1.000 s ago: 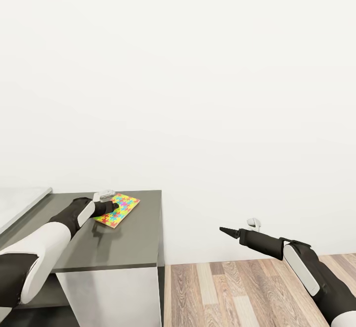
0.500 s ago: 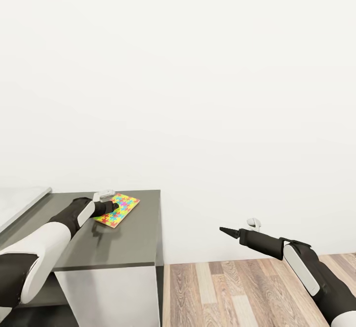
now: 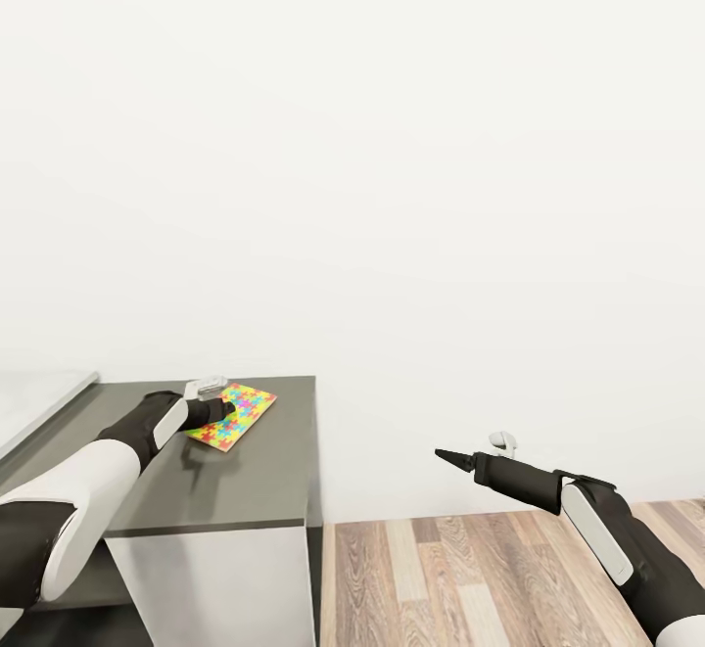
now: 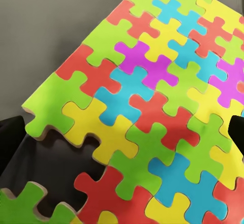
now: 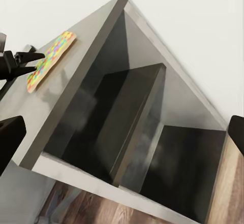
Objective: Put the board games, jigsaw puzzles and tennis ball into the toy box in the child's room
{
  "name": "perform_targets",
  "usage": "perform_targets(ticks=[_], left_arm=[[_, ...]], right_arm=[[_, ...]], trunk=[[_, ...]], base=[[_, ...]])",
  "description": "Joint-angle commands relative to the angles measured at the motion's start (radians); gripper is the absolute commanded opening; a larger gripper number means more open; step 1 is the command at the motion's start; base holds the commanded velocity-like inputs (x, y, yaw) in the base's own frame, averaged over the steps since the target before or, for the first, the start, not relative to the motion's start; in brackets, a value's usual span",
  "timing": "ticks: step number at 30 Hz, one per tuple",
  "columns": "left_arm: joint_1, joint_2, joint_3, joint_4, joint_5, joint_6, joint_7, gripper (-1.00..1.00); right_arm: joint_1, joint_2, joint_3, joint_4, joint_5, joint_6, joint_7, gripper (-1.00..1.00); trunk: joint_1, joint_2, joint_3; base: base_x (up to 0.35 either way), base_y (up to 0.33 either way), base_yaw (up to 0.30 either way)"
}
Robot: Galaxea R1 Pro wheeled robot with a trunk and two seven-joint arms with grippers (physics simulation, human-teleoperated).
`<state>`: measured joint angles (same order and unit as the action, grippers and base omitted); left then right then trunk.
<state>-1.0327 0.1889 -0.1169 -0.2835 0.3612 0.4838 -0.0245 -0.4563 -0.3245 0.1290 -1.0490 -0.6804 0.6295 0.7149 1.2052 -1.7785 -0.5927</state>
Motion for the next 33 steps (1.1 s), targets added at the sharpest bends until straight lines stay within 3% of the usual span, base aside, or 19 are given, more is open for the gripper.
perform_targets(ticks=[1,22,33], left_arm=[[0.0,0.001,-0.01,0.0,0.013,0.004,-0.002,1.0],[0.0,0.001,-0.01,0.0,0.013,0.004,-0.003,1.0],[0.0,0.0,-0.01,0.0,0.013,0.004,-0.002,1.0]], right_arm=[[-0.001,-0.001,0.002,0.0,-0.008,0.007,-0.002,1.0],[-0.001,-0.001,0.001,0.0,-0.008,0.007,-0.002,1.0],[-0.001,-0.001,0.001,0.0,-0.009,0.007,-0.002,1.0]], trunk=[[0.0,0.0,-0.001],[0.0,0.0,0.007],[0.0,0.0,0.018]], base=[[0.0,0.0,-0.109],[0.0,0.0,-0.062],[0.0,0.0,-0.16]])
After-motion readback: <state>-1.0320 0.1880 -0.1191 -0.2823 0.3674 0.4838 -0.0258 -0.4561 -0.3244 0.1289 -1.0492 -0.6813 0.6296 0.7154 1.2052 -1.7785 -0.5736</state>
